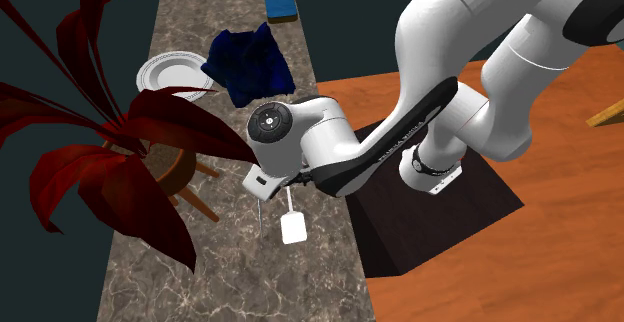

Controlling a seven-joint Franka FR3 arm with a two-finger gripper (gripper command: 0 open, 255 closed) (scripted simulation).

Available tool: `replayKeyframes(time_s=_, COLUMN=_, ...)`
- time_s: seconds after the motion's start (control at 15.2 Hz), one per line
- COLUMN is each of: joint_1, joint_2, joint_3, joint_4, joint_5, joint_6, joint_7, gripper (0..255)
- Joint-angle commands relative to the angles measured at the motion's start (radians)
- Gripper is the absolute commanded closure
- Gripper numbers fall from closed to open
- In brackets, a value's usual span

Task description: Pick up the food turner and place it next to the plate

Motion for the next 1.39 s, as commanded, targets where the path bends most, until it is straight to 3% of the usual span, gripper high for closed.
replayKeyframes(time_s=0.0, joint_1=0.000, joint_2=0.000, joint_3=0.000, joint_4=0.000, joint_5=0.000, joint_6=0.000, joint_7=0.000, gripper=255)
replayKeyframes(time_s=0.59, joint_1=0.000, joint_2=0.000, joint_3=0.000, joint_4=0.000, joint_5=0.000, joint_6=0.000, joint_7=0.000, gripper=255)
replayKeyframes(time_s=1.32, joint_1=-0.003, joint_2=-0.097, joint_3=0.018, joint_4=0.070, joint_5=-0.027, joint_6=-0.163, joint_7=0.017, gripper=255)
